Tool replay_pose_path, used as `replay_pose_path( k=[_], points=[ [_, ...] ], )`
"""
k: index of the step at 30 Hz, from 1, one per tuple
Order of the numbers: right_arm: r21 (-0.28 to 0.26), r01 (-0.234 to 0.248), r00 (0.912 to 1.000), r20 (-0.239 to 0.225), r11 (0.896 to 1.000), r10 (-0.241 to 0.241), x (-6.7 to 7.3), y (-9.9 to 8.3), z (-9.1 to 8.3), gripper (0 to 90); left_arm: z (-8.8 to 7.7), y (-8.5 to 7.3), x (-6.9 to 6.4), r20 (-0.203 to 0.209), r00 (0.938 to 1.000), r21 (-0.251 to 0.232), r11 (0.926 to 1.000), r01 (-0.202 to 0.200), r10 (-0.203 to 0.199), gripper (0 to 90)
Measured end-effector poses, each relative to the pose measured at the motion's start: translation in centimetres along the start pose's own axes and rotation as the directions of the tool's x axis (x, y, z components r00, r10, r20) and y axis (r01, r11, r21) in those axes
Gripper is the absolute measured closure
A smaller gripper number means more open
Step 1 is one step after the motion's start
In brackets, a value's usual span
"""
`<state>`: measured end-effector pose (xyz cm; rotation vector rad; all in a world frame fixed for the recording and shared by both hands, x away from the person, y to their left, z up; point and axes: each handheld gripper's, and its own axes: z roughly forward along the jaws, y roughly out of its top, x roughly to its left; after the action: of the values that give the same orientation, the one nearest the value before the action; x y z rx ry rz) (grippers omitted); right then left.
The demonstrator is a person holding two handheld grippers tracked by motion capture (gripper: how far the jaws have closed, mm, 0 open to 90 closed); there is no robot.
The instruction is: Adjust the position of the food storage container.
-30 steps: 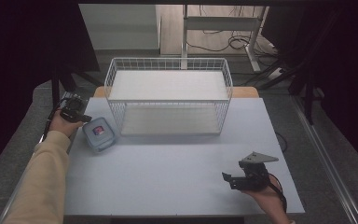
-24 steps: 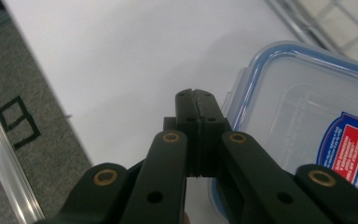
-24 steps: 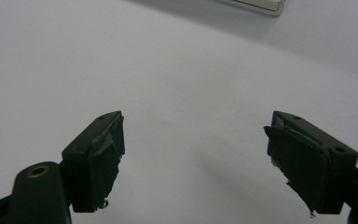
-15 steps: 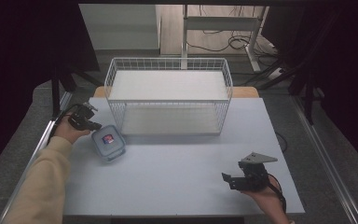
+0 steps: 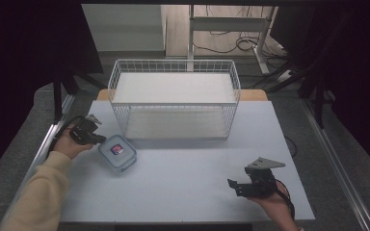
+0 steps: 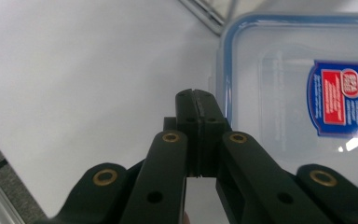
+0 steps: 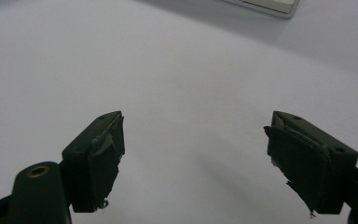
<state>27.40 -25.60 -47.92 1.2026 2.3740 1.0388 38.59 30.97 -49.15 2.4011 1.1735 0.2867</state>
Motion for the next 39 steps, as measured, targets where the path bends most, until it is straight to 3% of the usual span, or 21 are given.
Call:
replay_pose_path(
  k=[8, 18, 22, 30, 39],
  points=[
    [0.003, 0.002, 1.0000, -0.005, 1.000, -0.002, 0.2, 0.0, 0.1, 19.2, -0.3, -0.3, -2.6, 0.019, 0.9993, 0.009, 0.9995, -0.032, 0.031, 90.0],
    [0.001, 0.010, 0.9999, -0.006, 1.000, -0.010, 0.3, 0.1, 0.0, 19.2, -0.2, -0.3, -5.1, 0.051, 0.9982, 0.011, 0.9994, -0.032, 0.031, 90.0],
    [0.008, 0.007, 0.9999, -0.008, 1.000, -0.007, 0.3, 0.0, 0.1, 19.2, -0.3, -0.3, -6.2, 0.051, 0.9969, 0.013, 0.9981, -0.061, 0.060, 90.0],
    [0.015, 0.013, 0.9998, -0.014, 1.000, -0.013, 0.5, 0.0, 0.3, 19.2, -0.4, -0.5, -8.3, 0.089, 0.9931, 0.019, 0.9968, -0.078, 0.076, 90.0],
    [0.019, 0.013, 0.9998, -0.014, 1.000, -0.013, 0.5, 0.0, 0.3, 19.2, -0.2, -0.5, -10.4, 0.121, 0.9904, 0.024, 0.9973, -0.070, 0.066, 90.0]
  ],
)
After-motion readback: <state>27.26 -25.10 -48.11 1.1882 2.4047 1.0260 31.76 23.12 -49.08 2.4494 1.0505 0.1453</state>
